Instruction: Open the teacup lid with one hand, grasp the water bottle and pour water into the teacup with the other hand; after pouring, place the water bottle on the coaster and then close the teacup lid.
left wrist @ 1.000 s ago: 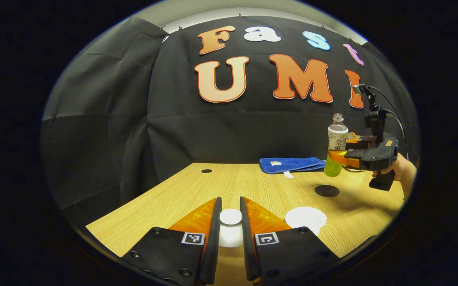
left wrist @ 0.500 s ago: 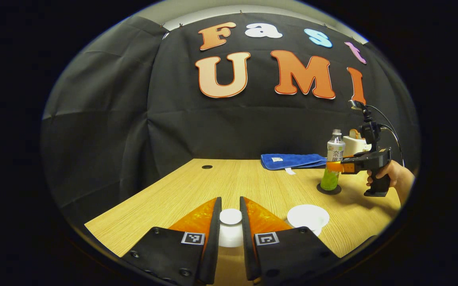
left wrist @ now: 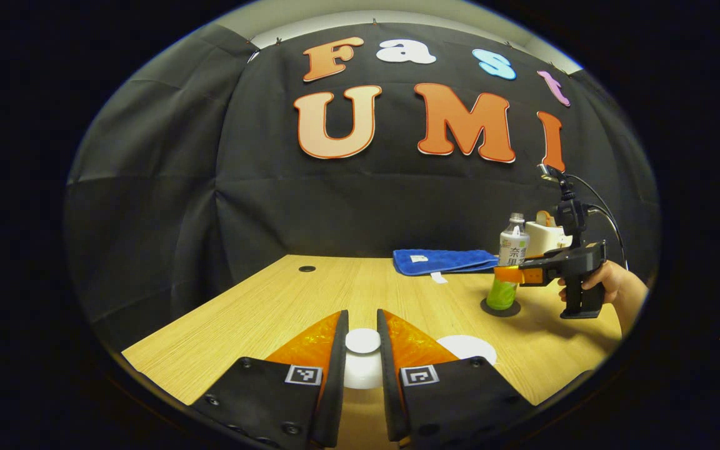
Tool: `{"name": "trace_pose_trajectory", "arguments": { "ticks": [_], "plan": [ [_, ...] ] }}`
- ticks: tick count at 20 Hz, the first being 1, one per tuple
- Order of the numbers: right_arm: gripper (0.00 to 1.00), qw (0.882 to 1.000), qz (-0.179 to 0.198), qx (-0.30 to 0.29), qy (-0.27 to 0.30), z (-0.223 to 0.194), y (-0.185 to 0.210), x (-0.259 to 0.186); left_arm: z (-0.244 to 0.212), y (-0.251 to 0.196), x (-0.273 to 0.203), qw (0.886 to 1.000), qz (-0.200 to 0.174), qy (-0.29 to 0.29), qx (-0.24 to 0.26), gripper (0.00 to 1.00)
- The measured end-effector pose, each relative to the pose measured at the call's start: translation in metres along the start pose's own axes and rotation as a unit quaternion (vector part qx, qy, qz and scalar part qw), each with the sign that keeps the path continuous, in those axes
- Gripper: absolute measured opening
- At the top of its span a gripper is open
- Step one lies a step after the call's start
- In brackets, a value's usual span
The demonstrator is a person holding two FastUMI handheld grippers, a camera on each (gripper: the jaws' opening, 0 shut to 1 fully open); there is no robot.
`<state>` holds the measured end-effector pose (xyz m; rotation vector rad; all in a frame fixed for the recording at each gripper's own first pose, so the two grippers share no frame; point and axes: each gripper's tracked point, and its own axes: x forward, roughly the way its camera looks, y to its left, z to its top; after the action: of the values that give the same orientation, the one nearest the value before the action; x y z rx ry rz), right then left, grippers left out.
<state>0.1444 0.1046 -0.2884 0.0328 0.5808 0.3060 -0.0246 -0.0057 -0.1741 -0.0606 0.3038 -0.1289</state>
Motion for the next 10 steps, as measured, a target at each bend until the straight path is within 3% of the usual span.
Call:
{"name": "trace_pose_trajectory", "arguments": {
  "ticks": [3,10],
  "plan": [
    [0.97,1.000,-0.004,-0.022,-0.015,0.010,-0.003,-0.017,0.013,-0.022,0.004,1.000,-0.021,-0.016,0.001,0.32],
    [0.98,0.998,-0.003,-0.029,-0.061,0.031,-0.007,-0.072,0.018,-0.078,0.012,0.997,-0.075,-0.028,-0.001,0.31]
  ]
}}
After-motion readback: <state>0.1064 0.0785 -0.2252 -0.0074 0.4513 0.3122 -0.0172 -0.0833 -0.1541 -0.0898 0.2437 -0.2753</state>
